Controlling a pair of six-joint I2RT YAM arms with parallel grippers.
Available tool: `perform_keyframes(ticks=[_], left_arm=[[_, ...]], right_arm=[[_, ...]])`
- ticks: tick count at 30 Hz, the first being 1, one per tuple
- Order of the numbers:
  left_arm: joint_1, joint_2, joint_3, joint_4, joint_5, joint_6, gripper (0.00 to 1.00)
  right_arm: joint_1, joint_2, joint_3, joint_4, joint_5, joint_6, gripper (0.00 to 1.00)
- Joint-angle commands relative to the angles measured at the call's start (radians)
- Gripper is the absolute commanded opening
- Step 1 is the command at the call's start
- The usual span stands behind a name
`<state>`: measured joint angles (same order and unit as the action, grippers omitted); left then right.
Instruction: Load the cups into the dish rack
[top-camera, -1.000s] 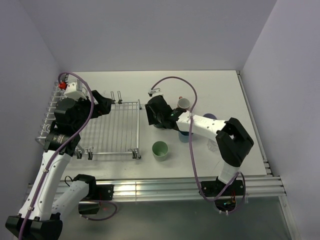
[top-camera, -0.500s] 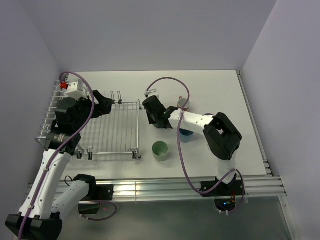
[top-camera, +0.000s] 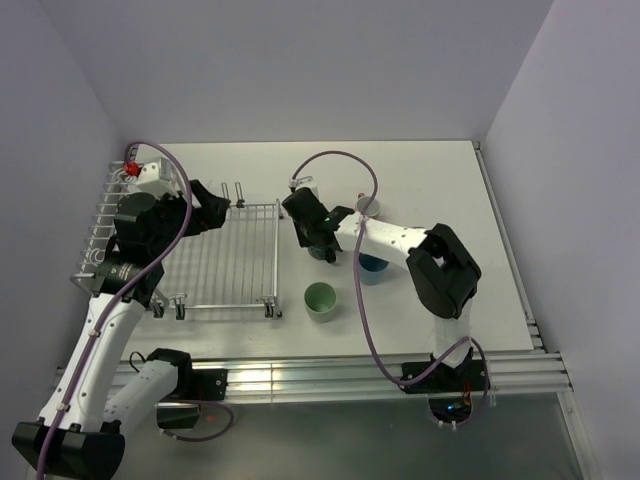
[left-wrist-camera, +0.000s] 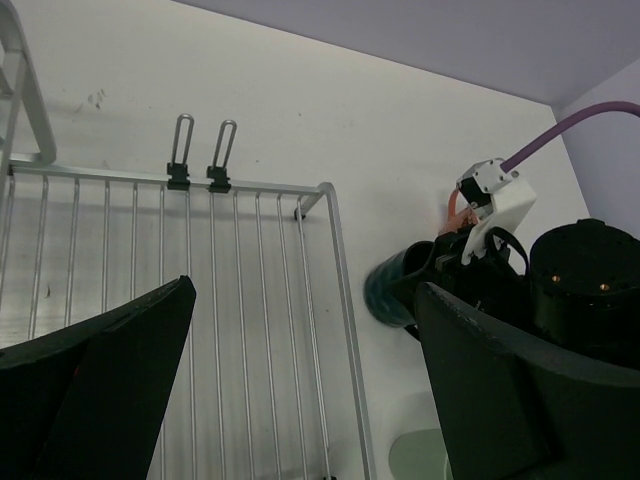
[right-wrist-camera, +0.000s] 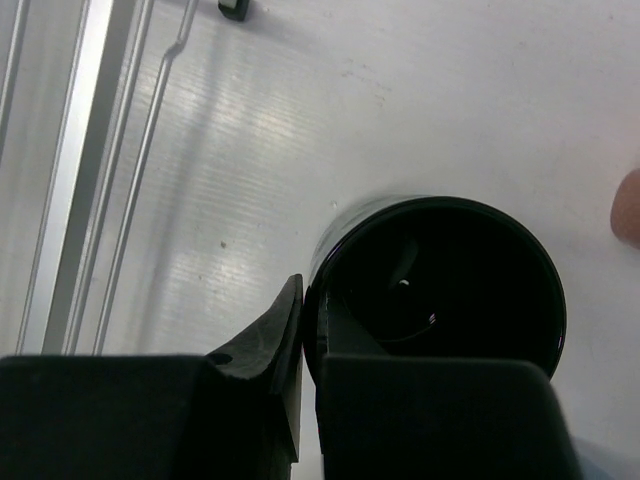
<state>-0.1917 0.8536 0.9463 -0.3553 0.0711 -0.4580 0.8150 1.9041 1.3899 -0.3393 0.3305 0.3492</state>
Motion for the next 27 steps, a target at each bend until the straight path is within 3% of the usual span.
perform_keyframes(ticks=[1,7,10,12,14,18,25,27], left_arm=[[-0.005,0.016,0.041,0.045,0.067,-0.010,0.99],[-0.005,0.041,0.130,0.056,0.180,-0.071,0.99],[-0.005,0.062,0.138,0.125,0.290,-0.148,0.99],[-0.005,0.091,0.138,0.197,0.350,-0.209,0.99],[-0.005,0.131,0.134,0.287,0.439,-0.251,0.99],[-0.005,0.189,0.103,0.512,0.568,-0.391,0.99],[-0.018,0.265,0.028,0.876,0.699,-0.530,0.99],[-0.043,0.292,0.031,0.909,0.710,-0.544,0.99]], right_arm=[[-0.022,-0.126,0.092,-0.069,0.027,0.010,0.00],[-0.039,-0.260,0.222,-0.187,0.013,0.007,0.00],[-0.069,-0.335,0.274,-0.201,-0.074,0.025,0.00],[-0.106,-0.402,0.275,-0.181,-0.215,0.056,0.00],[-0.140,-0.469,0.256,-0.117,-0.411,0.103,0.00],[-0.203,-0.565,0.158,0.023,-0.641,0.187,0.00],[-0.293,-0.668,-0.011,0.334,-0.911,0.417,0.00],[-0.303,-0.680,-0.067,0.420,-0.946,0.510,0.00]])
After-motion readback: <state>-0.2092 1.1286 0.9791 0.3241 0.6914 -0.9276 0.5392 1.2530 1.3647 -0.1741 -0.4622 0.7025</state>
